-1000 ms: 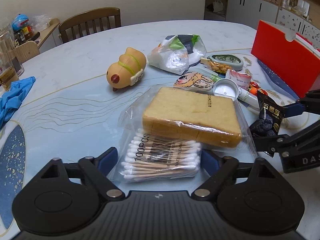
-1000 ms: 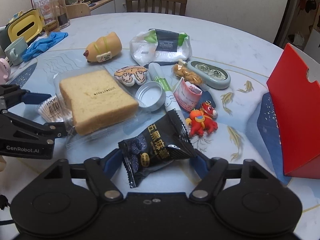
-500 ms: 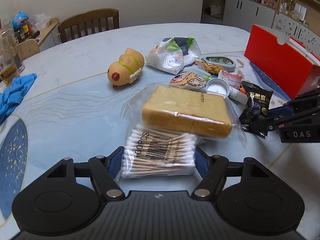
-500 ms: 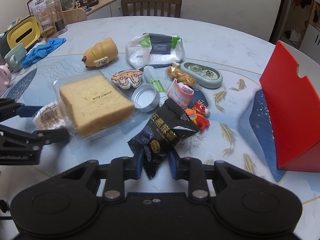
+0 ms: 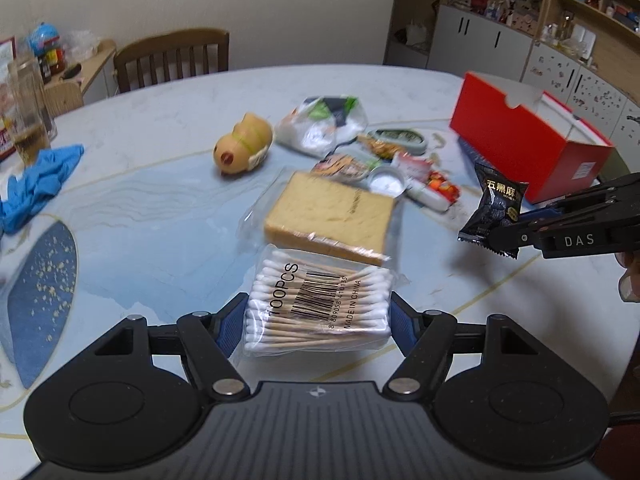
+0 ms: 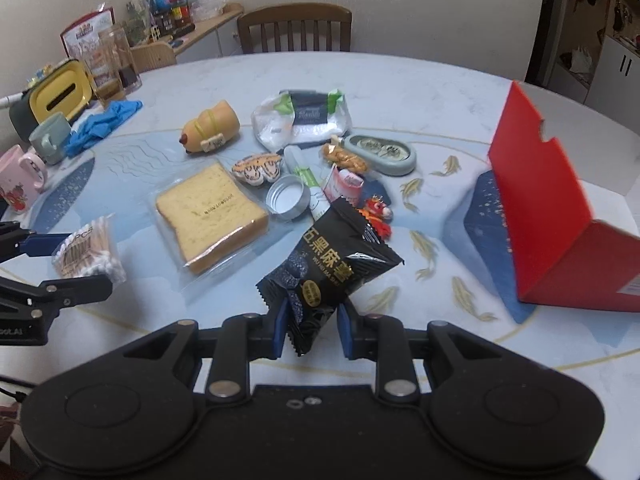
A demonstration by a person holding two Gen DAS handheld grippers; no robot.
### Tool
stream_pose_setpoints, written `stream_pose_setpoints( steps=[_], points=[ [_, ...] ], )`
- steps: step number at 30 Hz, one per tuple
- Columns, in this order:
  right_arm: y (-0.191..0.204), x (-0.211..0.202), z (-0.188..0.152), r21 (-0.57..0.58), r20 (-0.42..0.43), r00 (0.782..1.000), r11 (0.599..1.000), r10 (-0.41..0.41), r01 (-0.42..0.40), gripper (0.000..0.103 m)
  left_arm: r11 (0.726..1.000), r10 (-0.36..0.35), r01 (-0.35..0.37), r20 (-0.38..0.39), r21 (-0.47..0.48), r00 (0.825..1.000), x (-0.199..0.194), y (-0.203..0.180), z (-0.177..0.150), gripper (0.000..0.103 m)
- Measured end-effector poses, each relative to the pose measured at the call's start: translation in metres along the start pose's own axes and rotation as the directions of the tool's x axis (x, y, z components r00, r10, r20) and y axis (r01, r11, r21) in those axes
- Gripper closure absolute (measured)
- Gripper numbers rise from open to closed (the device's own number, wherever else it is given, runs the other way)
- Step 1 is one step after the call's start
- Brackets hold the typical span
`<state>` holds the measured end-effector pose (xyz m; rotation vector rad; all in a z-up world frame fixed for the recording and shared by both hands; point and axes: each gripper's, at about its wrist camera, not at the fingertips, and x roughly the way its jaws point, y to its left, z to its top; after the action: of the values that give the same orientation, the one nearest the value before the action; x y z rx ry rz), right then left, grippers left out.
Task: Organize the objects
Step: 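Grasp the cotton swab bag with the left tool while the right tool grasps the black snack packet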
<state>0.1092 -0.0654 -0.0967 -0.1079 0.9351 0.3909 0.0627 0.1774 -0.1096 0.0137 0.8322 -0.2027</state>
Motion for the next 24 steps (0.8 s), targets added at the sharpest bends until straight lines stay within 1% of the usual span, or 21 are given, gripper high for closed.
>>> stream_pose_setpoints(
  steps=[5,9,14,20,24],
  points=[
    [-0.010,-0.026,0.005,-0.006,0.026,1.000,1.000,-0.013,0.013,0.078,0.999,-0.012,0.011,0.036,0.031,0.999,-0.011,-0.016,0.016,0.032],
    [-0.030,-0.042,0.012,0.006,0.039,0.999,1.000,-0.024,0.024,0.078,0.997,-0.027,0.022,0.067,0.071,0.997,-0.015,-0.035,0.034,0.032],
    [-0.064,-0.062,0.024,0.019,0.064,0.998,1.000,-0.025,0.024,0.078,0.996,-0.040,0.031,0.096,0.089,0.995,-0.013,-0.065,0.060,0.032],
    [-0.114,-0.077,0.036,0.028,0.095,0.995,0.999,-0.044,0.042,0.078,0.990,-0.067,0.051,0.122,0.128,0.990,-0.003,-0.112,0.092,0.032],
    [-0.151,-0.079,0.041,0.053,0.098,0.994,0.997,-0.057,0.052,0.078,0.987,-0.089,0.072,0.112,0.146,0.990,0.013,-0.147,0.114,0.032]
  ],
)
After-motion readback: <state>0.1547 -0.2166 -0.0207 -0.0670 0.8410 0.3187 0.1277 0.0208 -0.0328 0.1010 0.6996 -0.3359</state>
